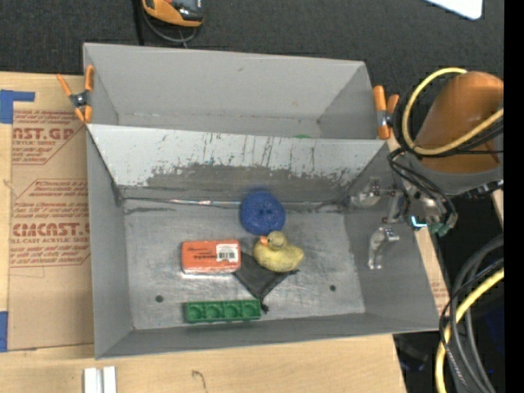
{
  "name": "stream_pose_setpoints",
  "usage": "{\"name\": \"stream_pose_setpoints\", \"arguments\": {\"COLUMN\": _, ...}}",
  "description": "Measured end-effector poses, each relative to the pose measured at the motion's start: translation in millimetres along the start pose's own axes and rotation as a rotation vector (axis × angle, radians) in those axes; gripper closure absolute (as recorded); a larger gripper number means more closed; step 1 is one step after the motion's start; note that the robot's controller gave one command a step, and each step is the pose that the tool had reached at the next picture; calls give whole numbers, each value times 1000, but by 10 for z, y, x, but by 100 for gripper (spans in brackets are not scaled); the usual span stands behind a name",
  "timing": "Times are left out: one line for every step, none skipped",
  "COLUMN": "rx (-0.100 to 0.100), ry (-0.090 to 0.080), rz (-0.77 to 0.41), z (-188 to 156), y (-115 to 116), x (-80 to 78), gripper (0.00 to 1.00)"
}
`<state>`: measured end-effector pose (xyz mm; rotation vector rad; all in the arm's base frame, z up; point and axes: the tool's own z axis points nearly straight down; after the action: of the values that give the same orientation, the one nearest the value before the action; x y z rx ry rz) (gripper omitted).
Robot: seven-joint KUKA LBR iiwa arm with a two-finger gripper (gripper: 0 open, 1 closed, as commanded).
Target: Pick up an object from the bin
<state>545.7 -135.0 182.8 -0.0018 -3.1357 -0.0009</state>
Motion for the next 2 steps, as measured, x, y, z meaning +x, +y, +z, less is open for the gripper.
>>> {"name": "stream_pose_setpoints", "arguments": {"rx": 1, "ry": -7, "rz": -2, "z": -44, "y": 6, "x": -18, "gripper": 0}}
{"name": "stream_pose_setpoints", "arguments": {"rx": 1, "ry": -13, "rz": 21, "z": 652, "y": 412, "x": -102, "gripper": 0}}
